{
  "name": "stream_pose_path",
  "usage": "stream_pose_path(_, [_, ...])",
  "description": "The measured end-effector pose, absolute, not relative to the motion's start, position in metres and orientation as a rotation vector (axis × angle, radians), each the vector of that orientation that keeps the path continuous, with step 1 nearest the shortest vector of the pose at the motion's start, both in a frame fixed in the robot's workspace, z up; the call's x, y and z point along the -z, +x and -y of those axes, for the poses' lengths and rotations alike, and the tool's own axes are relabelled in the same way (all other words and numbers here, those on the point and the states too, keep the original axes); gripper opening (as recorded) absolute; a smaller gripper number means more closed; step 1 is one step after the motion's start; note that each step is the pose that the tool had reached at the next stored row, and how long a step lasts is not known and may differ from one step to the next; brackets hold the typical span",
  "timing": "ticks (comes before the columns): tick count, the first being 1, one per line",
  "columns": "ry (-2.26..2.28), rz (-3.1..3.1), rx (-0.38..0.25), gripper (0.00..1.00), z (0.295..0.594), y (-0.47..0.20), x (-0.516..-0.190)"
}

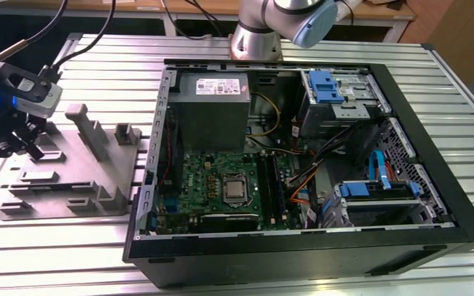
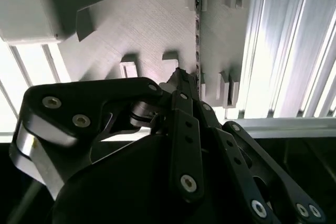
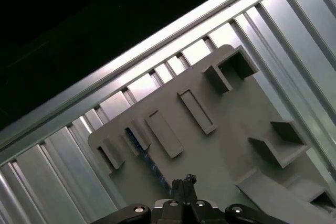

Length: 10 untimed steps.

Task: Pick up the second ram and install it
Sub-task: 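Pick up the second ram and move it above second insertion slot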

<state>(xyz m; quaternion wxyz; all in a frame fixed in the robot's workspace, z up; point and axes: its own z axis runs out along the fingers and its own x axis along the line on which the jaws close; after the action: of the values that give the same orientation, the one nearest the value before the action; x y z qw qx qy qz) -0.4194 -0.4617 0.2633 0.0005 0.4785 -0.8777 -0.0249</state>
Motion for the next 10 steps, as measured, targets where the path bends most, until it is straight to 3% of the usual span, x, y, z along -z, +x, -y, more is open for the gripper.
stream_pose_path(10, [1.743,2.606,0.078,0.1,0.4617,-0.4194,-0.2599])
